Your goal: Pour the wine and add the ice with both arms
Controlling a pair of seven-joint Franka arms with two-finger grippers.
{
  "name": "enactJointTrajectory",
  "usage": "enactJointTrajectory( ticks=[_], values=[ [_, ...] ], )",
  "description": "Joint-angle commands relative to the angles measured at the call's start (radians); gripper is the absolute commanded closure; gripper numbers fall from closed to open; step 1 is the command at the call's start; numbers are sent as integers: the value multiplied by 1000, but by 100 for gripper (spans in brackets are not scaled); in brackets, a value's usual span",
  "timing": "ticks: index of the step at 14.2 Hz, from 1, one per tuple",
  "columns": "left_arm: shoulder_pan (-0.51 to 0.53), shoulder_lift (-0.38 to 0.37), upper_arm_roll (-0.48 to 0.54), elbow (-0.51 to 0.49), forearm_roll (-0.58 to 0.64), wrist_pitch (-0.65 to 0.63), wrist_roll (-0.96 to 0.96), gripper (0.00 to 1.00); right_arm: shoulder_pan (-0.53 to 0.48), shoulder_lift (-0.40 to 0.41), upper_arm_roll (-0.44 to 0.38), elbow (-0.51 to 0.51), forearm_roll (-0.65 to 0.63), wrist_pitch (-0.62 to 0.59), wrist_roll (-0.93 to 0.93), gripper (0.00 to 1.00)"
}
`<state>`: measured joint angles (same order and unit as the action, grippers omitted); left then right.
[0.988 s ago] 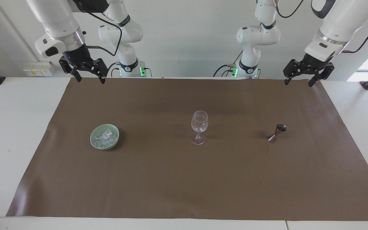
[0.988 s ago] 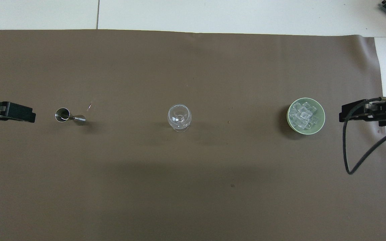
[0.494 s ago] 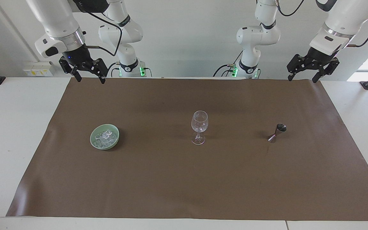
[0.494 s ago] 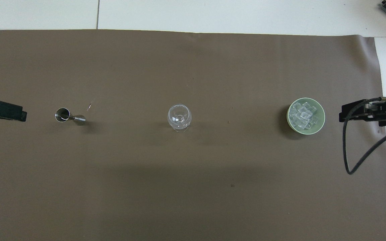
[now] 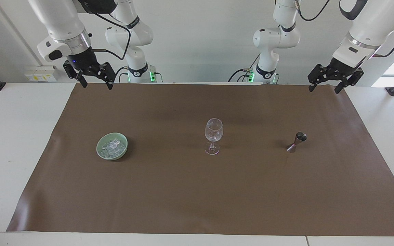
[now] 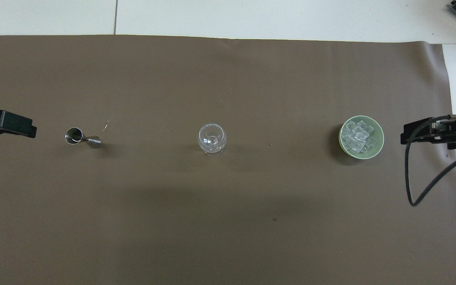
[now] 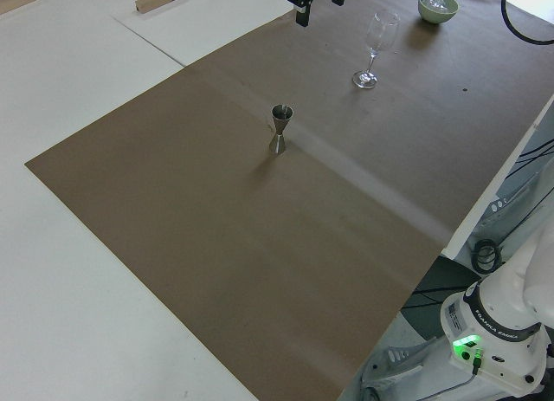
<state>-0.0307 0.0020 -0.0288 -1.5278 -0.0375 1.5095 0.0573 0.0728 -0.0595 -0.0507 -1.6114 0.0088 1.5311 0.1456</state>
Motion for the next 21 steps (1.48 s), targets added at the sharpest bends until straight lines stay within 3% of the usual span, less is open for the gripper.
enactJointTrajectory(
  ticks=[1,9,21],
  values=[
    [20,81,6,86,8,-26,12,0,-5,-9,5,-2,-7,-15,-26,0],
    [52,141,17,93,-76,-9,-37,0,-5,-9,5,-2,-7,-15,-26,0],
    [52,328,20,202,-150,37,-148,0,-5,-9,5,-2,-7,-15,-26,0]
  ],
)
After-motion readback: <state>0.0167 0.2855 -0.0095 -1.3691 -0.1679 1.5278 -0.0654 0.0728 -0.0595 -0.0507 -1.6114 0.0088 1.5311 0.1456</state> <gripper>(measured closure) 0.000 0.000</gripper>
